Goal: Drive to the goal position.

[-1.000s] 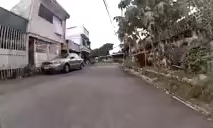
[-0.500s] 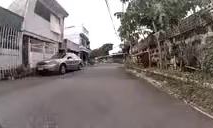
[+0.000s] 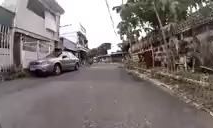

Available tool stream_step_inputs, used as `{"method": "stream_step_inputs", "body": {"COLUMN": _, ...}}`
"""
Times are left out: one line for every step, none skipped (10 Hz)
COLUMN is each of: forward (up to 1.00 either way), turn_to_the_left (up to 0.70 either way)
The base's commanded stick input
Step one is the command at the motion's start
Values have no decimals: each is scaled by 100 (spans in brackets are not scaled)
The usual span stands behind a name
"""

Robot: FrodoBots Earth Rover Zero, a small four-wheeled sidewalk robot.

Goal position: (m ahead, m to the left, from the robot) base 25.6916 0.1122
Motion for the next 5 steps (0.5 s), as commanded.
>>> {"method": "stream_step_inputs", "body": {"forward": 100, "turn_to_the_left": 0}}
{"method": "stream_step_inputs", "body": {"forward": 100, "turn_to_the_left": 0}}
{"method": "stream_step_inputs", "body": {"forward": 100, "turn_to_the_left": 0}}
{"method": "stream_step_inputs", "body": {"forward": 100, "turn_to_the_left": 0}}
{"method": "stream_step_inputs", "body": {"forward": 100, "turn_to_the_left": 0}}
